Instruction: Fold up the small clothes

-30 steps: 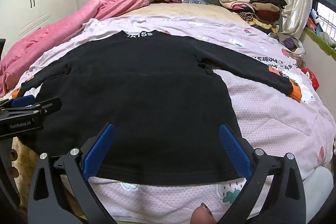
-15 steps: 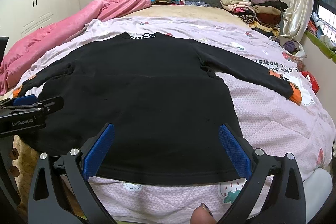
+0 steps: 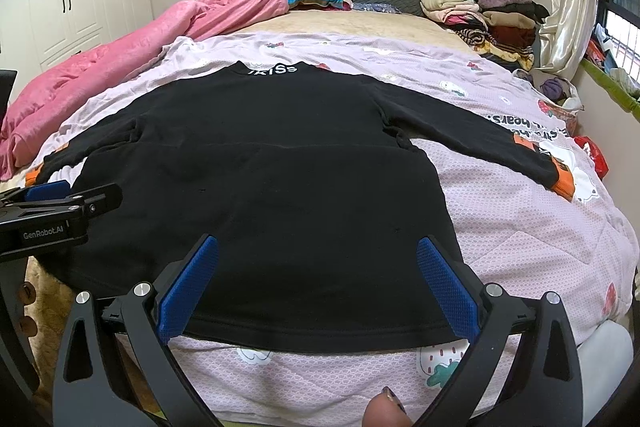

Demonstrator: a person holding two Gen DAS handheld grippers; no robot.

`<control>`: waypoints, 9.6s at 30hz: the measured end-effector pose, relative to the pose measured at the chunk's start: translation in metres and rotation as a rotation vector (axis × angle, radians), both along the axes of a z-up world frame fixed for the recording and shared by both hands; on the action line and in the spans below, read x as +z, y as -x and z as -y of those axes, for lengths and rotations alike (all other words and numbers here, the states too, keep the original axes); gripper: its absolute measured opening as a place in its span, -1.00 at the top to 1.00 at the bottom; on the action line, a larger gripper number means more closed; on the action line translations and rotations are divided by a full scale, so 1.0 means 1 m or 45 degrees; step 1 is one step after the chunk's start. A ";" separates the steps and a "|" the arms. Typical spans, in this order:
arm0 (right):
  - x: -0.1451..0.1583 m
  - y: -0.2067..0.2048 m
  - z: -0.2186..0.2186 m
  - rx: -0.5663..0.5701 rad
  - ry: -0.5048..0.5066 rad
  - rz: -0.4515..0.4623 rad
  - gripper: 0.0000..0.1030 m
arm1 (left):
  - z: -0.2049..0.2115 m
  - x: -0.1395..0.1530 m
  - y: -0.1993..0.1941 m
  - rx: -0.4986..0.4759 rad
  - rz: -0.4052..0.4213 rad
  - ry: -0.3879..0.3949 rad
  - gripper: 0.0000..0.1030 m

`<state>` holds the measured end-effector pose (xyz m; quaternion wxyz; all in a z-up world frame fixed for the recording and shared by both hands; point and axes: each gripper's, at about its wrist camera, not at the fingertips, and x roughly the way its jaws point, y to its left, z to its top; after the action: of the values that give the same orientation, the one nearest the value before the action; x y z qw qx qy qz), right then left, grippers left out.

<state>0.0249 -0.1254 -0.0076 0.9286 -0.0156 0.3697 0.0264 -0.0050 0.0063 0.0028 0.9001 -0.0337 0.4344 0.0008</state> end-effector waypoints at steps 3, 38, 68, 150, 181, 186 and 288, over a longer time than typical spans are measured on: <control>0.000 0.000 0.000 0.000 -0.001 0.002 -0.92 | 0.000 0.000 0.000 0.003 0.000 -0.001 -0.82; 0.007 -0.043 -0.002 -0.008 -0.072 0.003 -0.92 | 0.001 0.007 -0.035 -0.013 -0.002 0.000 -0.82; 0.029 -0.125 0.043 -0.185 -0.165 0.030 -0.92 | 0.024 0.028 -0.134 -0.032 -0.032 0.042 -0.82; 0.039 -0.163 0.253 -0.705 -0.556 0.270 0.61 | 0.066 0.025 -0.237 -0.180 0.033 0.115 -0.82; 0.053 -0.232 0.030 -0.169 -0.392 0.150 0.60 | -0.055 0.016 -0.221 -0.070 -0.012 0.541 -0.82; 0.035 -0.243 -0.004 -0.074 -0.377 0.090 0.56 | -0.070 0.010 -0.224 -0.045 -0.040 0.674 -0.82; -0.028 -0.260 0.024 -0.023 -0.142 -0.219 -0.18 | -0.060 -0.048 -0.208 -0.063 -0.215 0.349 0.71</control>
<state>0.2848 -0.1492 -0.0351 0.8930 0.0420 0.4463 0.0398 0.2028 0.0659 -0.0449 0.8470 -0.1453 0.5053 -0.0778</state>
